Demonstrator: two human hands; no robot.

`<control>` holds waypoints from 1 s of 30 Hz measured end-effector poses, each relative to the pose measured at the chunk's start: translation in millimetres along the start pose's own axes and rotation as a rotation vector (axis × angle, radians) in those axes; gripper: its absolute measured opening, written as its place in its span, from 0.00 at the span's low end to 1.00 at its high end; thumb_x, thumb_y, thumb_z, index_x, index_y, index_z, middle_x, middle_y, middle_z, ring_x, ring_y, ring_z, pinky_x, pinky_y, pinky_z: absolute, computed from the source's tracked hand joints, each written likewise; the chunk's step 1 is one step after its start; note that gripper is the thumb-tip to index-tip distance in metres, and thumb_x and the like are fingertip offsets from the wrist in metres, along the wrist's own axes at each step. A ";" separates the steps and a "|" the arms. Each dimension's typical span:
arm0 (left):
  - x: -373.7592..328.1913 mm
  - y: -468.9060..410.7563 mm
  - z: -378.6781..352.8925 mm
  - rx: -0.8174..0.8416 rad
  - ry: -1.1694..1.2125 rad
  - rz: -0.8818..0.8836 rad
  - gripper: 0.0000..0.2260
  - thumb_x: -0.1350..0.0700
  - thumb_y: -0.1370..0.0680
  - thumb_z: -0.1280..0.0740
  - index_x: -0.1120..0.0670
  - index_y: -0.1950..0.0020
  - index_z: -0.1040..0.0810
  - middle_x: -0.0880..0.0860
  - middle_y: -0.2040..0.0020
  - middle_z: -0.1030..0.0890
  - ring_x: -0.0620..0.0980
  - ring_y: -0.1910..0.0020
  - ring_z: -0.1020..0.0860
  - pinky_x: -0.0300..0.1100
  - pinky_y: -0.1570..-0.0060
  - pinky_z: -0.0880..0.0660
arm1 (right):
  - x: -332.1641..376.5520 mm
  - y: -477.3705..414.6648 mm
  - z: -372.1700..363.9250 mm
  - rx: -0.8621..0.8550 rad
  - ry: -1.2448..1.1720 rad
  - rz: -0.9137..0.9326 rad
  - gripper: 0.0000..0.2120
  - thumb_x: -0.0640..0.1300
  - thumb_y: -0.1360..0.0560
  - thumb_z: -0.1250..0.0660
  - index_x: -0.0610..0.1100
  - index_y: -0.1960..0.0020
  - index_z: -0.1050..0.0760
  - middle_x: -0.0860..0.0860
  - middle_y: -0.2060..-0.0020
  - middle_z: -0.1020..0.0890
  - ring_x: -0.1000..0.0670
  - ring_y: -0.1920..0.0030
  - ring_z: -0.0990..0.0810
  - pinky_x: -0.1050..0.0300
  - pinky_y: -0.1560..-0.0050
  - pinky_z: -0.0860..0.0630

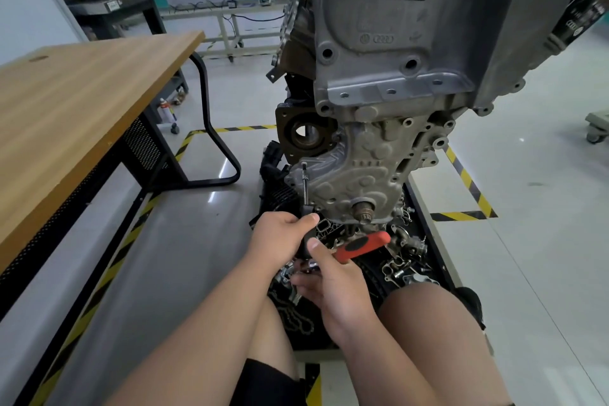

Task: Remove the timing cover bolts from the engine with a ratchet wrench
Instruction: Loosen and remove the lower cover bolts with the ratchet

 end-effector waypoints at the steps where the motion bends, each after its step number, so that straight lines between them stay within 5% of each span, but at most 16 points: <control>1: 0.5 -0.9 0.4 -0.005 -0.012 0.003 0.24 0.42 0.30 0.27 0.51 0.76 0.35 0.47 0.78 0.37 0.45 0.77 0.37 0.40 0.72 0.39 | -3.8 0.7 -1.7 0.024 -0.055 -0.031 0.12 0.51 0.25 0.30 0.43 0.49 0.20 0.45 0.59 0.15 0.49 0.66 0.17 0.56 0.61 0.22; 6: 6.5 -3.0 -2.6 0.038 0.023 0.045 0.21 0.41 0.30 0.27 0.50 0.76 0.29 0.44 0.80 0.34 0.44 0.79 0.35 0.38 0.74 0.36 | -12.2 -0.6 -9.5 0.106 -0.163 -0.099 0.14 0.49 0.22 0.34 0.40 0.43 0.23 0.44 0.59 0.16 0.49 0.67 0.18 0.57 0.63 0.21; 10: 11.5 3.1 -17.7 0.230 -0.002 0.071 0.18 0.43 0.26 0.29 0.51 0.72 0.26 0.45 0.79 0.32 0.44 0.81 0.35 0.34 0.77 0.37 | 1.5 -1.2 -5.2 0.089 0.201 0.041 0.05 0.42 0.19 0.39 0.47 0.46 0.26 0.47 0.64 0.21 0.52 0.73 0.24 0.57 0.67 0.24; 13: -1.4 11.6 -21.7 0.279 -0.022 -0.037 0.21 0.42 0.27 0.30 0.49 0.76 0.28 0.45 0.79 0.31 0.44 0.78 0.34 0.33 0.76 0.35 | 11.9 7.0 -1.8 0.100 0.449 0.193 0.12 0.42 0.20 0.38 0.60 0.46 0.29 0.53 0.66 0.22 0.56 0.72 0.26 0.64 0.71 0.29; 16: -22.2 21.5 -25.8 0.263 0.051 -0.142 0.21 0.38 0.29 0.32 0.49 0.76 0.31 0.45 0.78 0.31 0.44 0.77 0.34 0.34 0.75 0.34 | 25.2 12.4 12.7 0.022 0.429 0.281 0.17 0.41 0.22 0.36 0.64 0.46 0.29 0.57 0.67 0.22 0.57 0.70 0.26 0.63 0.69 0.30; 21: -45.6 22.2 -45.1 0.219 0.087 -0.199 0.21 0.45 0.24 0.32 0.55 0.72 0.30 0.47 0.77 0.32 0.43 0.77 0.34 0.34 0.75 0.36 | 40.1 6.0 36.6 -0.113 0.342 0.299 0.10 0.43 0.22 0.36 0.57 0.45 0.25 0.55 0.71 0.20 0.55 0.73 0.27 0.59 0.71 0.30; 26: -59.8 18.2 -58.4 0.206 0.180 -0.205 0.22 0.48 0.23 0.32 0.51 0.76 0.29 0.44 0.79 0.31 0.41 0.77 0.33 0.32 0.74 0.35 | 51.9 -3.0 51.7 -0.193 0.294 0.303 0.10 0.43 0.22 0.35 0.51 0.42 0.24 0.54 0.72 0.20 0.55 0.73 0.27 0.59 0.70 0.29; 30: -62.6 15.1 -55.7 0.158 0.272 -0.186 0.18 0.47 0.23 0.32 0.59 0.67 0.22 0.50 0.74 0.26 0.43 0.74 0.31 0.34 0.73 0.33 | 65.0 -5.4 48.8 -0.182 0.301 0.358 0.14 0.43 0.23 0.34 0.63 0.51 0.21 0.54 0.72 0.20 0.56 0.73 0.26 0.57 0.70 0.28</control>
Point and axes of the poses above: each hand's wrist, its own y-axis away from the middle knuckle, its own z-axis out of the back of the hand, x = y × z, the point moved 10 cm from there along -y, towards the middle knuckle
